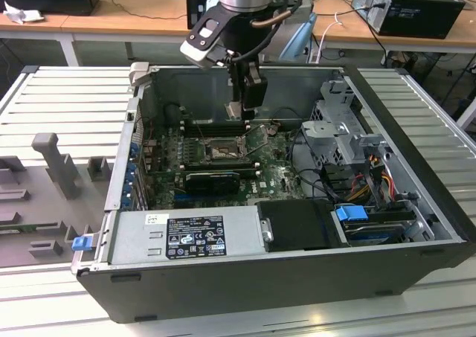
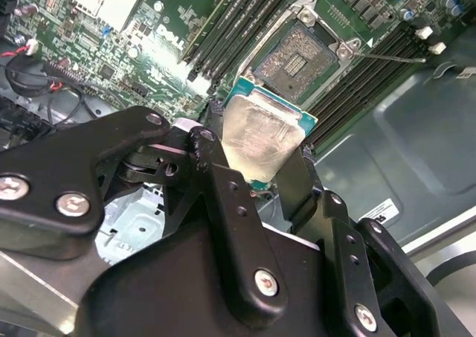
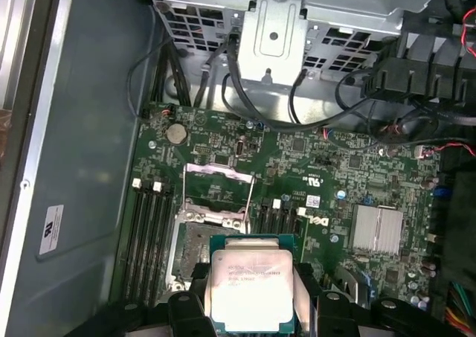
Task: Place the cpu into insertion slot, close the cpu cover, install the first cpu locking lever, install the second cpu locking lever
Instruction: 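Place the cpu into insertion slot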
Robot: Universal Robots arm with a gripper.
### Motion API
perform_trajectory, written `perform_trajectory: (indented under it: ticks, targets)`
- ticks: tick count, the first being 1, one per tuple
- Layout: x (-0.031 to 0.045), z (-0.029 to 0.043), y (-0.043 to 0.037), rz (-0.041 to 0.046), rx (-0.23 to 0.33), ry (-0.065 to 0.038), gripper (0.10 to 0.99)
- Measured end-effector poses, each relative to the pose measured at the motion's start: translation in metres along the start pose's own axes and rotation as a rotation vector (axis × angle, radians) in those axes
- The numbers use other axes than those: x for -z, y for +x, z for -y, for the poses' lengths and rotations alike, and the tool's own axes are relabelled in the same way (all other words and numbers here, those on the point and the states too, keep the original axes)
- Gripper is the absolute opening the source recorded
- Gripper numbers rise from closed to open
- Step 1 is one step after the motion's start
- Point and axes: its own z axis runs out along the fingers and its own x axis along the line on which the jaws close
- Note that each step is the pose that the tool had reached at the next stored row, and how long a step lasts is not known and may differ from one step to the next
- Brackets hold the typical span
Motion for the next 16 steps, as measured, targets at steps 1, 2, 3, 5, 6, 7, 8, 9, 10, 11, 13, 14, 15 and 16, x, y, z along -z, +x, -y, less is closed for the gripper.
perform_trajectory:
  ticks: [1,2,3,5,6,7,8,9,10,11,13,14,15,16]
  targets:
    - [-0.0001,0.0,0.0,0.0004,-0.006,0.0,0.529]
    - [-0.0002,0.0,0.0,0.001,-0.014,0.0,0.529]
    - [-0.0002,0.0,0.0,0.0015,-0.02,0.0,0.529]
    - [-0.001,0.0,0.0,0.0022,-0.028,-0.001,0.529]
    - [-0.0017,0.0001,0.0,0.0023,-0.03,-0.001,0.529]
    - [-0.0024,0.0002,0.0,0.0023,-0.03,-0.001,0.529]
    - [-0.0032,0.0003,-0.0001,0.0024,-0.031,-0.001,0.529]
    - [-0.004,0.0003,-0.0001,0.0024,-0.032,-0.001,0.529]
    - [-0.0052,0.0004,-0.0001,0.0026,-0.033,-0.001,0.529]
    - [-0.0059,0.0005,-0.0001,0.0026,-0.034,-0.001,0.529]
    - [-0.0076,0.0006,-0.0001,0.0032,-0.039,-0.001,0.529]
    - [-0.0081,0.0006,-0.0002,0.0037,-0.047,-0.001,0.529]
    - [-0.0086,0.0007,-0.0002,0.0044,-0.056,-0.001,0.529]
    - [-0.0088,0.0007,-0.0002,0.0049,-0.062,-0.001,0.529]
